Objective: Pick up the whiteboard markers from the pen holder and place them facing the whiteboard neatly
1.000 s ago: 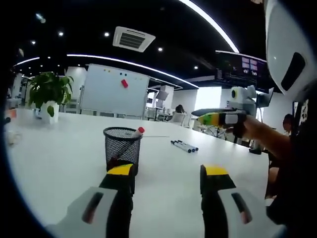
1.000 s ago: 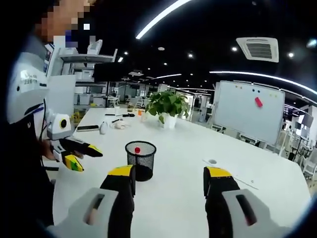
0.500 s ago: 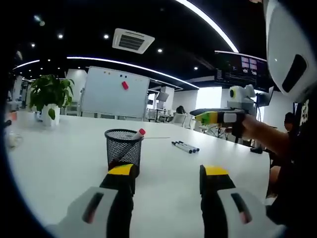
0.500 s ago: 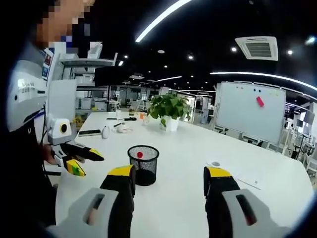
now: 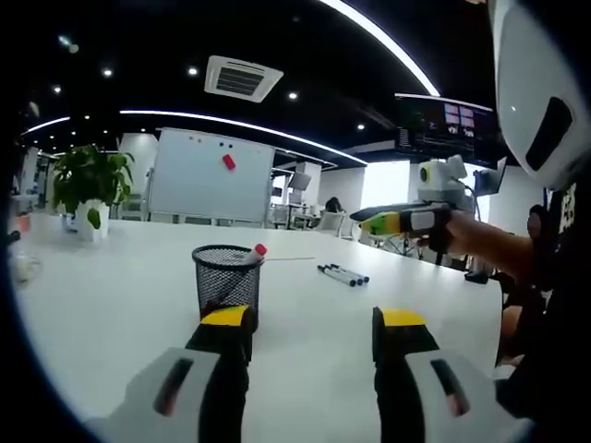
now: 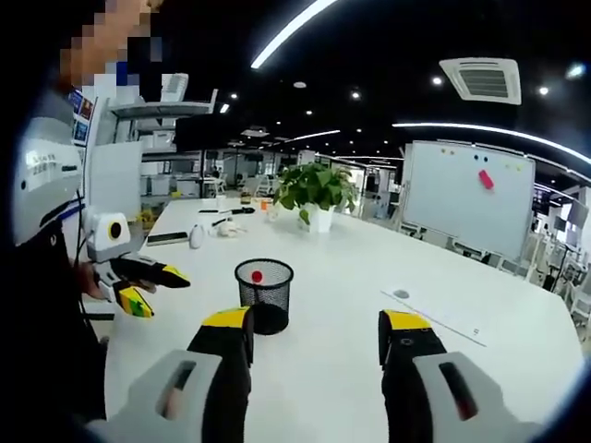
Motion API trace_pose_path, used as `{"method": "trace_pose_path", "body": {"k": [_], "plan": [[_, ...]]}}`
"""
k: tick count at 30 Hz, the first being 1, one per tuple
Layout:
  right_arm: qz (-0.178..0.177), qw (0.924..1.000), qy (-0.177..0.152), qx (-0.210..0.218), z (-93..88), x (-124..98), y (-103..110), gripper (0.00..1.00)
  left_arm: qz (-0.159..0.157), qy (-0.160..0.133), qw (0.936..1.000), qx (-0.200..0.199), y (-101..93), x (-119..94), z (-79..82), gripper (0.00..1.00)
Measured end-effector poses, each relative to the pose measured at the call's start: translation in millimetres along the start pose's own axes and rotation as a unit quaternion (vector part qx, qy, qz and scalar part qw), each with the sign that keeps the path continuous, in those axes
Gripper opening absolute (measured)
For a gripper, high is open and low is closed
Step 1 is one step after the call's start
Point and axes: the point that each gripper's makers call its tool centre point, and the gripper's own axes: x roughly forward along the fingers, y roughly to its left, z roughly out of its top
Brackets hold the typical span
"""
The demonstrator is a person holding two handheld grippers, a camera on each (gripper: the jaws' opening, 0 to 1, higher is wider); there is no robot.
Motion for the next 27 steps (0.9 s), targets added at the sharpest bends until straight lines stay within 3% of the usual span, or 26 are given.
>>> {"method": "trace_pose_path", "body": {"k": [27], "plan": [[0.032, 0.9991, -0.019, -0.020, 22.4, 22.6, 16.8, 0.54, -0.008, -0.004, 0.9999, -0.006, -5.9, 1.4, 3.1, 0.53]]}}
